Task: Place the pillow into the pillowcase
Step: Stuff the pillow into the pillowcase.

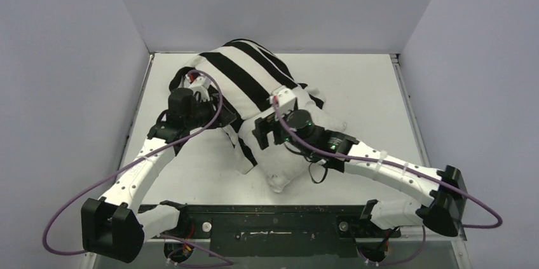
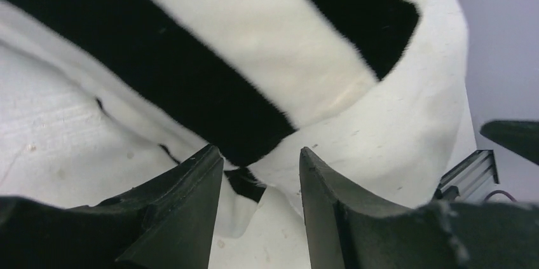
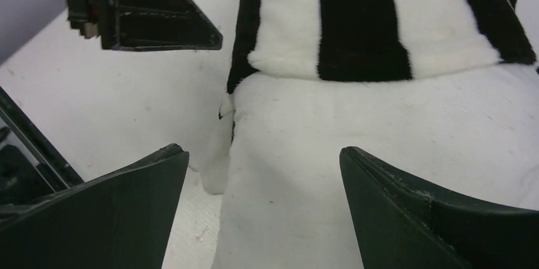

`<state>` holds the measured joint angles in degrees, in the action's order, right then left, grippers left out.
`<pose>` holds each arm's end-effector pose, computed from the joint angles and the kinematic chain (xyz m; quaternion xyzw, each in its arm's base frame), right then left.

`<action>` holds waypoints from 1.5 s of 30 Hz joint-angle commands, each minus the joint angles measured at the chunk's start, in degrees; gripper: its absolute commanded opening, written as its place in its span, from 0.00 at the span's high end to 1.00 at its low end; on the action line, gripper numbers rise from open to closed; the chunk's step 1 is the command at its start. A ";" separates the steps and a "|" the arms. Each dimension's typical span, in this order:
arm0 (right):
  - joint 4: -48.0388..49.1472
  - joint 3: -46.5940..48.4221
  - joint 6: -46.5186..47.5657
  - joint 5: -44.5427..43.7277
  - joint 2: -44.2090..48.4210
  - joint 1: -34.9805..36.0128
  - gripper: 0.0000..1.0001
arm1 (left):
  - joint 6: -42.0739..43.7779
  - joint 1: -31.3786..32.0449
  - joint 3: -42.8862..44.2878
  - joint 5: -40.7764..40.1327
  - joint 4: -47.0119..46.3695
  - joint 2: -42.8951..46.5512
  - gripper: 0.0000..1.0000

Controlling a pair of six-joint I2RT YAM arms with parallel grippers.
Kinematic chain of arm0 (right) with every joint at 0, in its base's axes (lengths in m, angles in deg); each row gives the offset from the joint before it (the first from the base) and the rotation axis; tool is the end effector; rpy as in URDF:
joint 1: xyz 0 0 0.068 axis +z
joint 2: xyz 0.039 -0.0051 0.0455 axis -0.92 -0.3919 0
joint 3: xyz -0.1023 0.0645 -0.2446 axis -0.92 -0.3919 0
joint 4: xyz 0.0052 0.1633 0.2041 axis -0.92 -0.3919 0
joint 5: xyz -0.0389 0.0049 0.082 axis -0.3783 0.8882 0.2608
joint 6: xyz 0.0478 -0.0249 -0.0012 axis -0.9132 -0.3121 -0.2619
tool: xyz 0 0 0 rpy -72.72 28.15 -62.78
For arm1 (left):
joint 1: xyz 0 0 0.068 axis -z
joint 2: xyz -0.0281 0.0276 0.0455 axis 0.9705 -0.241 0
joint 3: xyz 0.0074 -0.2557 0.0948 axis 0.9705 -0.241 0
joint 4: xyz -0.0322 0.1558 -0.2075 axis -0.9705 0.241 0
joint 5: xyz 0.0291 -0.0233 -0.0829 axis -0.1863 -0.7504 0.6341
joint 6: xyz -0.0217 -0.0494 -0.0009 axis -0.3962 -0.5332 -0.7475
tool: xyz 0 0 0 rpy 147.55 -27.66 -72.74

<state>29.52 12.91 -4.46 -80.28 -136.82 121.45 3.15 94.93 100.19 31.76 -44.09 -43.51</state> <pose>0.1658 0.2260 0.3325 -0.2265 0.7840 0.3065 0.4900 0.2367 -0.0918 0.3060 0.0282 0.8533 -0.3068 0.4207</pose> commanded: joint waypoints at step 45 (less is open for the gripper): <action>44.31 -18.21 -5.76 10.84 -17.08 -8.83 1.00 | 8.72 9.66 0.53 -11.83 -20.53 -15.71 0.63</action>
<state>67.97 -3.50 -4.77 -72.98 -154.66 113.87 7.93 102.32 96.19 25.47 -64.20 -59.42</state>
